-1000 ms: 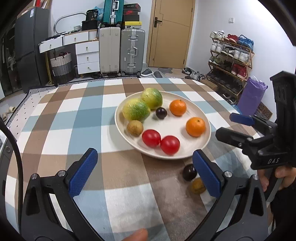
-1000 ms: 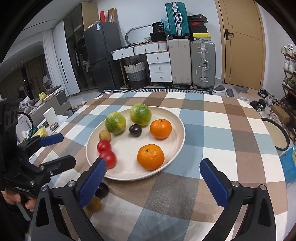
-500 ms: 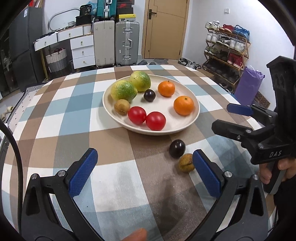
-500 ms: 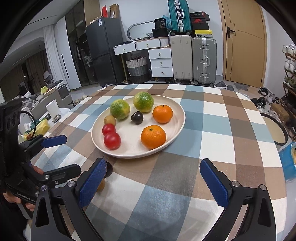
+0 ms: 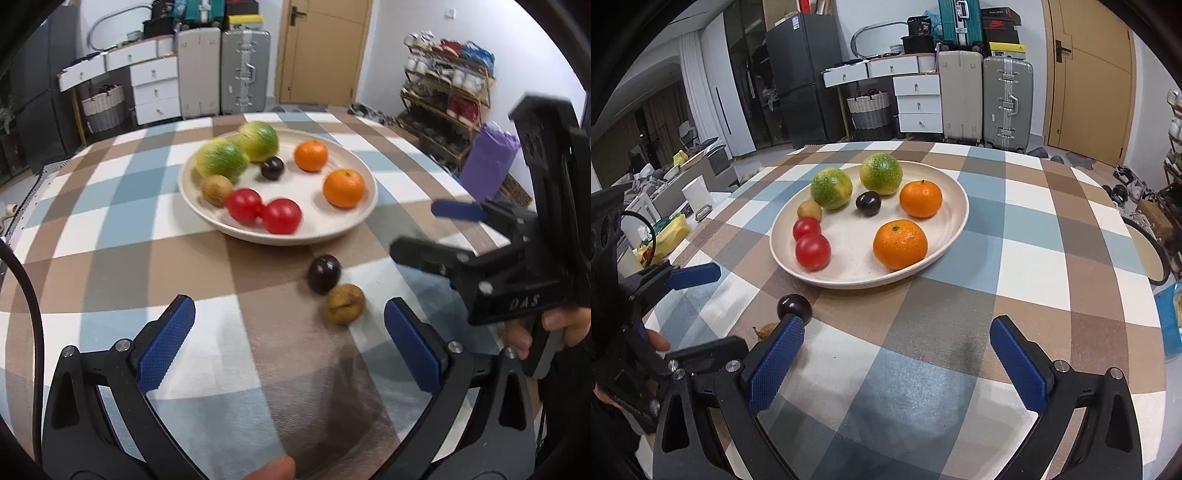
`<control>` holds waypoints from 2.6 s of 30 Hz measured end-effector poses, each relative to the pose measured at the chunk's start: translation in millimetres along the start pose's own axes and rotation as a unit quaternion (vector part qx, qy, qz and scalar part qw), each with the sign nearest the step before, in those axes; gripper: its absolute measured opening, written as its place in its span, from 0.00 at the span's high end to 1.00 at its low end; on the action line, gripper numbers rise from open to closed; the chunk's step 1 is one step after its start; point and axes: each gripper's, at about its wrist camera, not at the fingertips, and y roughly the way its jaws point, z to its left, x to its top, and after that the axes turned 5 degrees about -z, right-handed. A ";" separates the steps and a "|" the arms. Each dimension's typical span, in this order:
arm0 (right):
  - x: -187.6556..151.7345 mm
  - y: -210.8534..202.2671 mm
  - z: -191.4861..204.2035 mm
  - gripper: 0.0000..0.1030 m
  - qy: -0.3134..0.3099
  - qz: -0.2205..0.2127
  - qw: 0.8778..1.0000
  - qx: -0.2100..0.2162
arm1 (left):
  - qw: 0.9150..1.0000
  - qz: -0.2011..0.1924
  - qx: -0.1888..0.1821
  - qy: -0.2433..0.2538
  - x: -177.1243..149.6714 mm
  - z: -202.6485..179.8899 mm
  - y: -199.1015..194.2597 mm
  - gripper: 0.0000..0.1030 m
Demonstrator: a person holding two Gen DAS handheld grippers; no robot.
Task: Organize fruits
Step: 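Withdraw both tools toward the last plum and brown fruit, then grasp the last brown fruit with the left tool while the right tool grasps the last plum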
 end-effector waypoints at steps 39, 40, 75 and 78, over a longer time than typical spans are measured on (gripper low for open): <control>-0.2 -2.0 -2.5 0.00 0.008 0.000 1.000 -0.009 | 0.997 0.007 -0.077 0.030 -1.2 -19.0 4.0 0.79; -0.3 -1.8 -2.7 0.00 0.009 0.000 1.000 -0.008 | 0.997 0.004 -0.076 0.028 -0.9 -17.1 1.9 0.79; 3.3 35.5 58.7 0.48 -0.069 0.062 0.992 0.090 | 0.996 -0.052 -0.019 -0.066 8.6 37.8 -19.0 0.79; 3.7 36.4 62.5 0.52 -0.076 0.063 0.991 0.089 | 0.996 -0.053 -0.015 -0.065 8.7 38.1 -18.6 0.79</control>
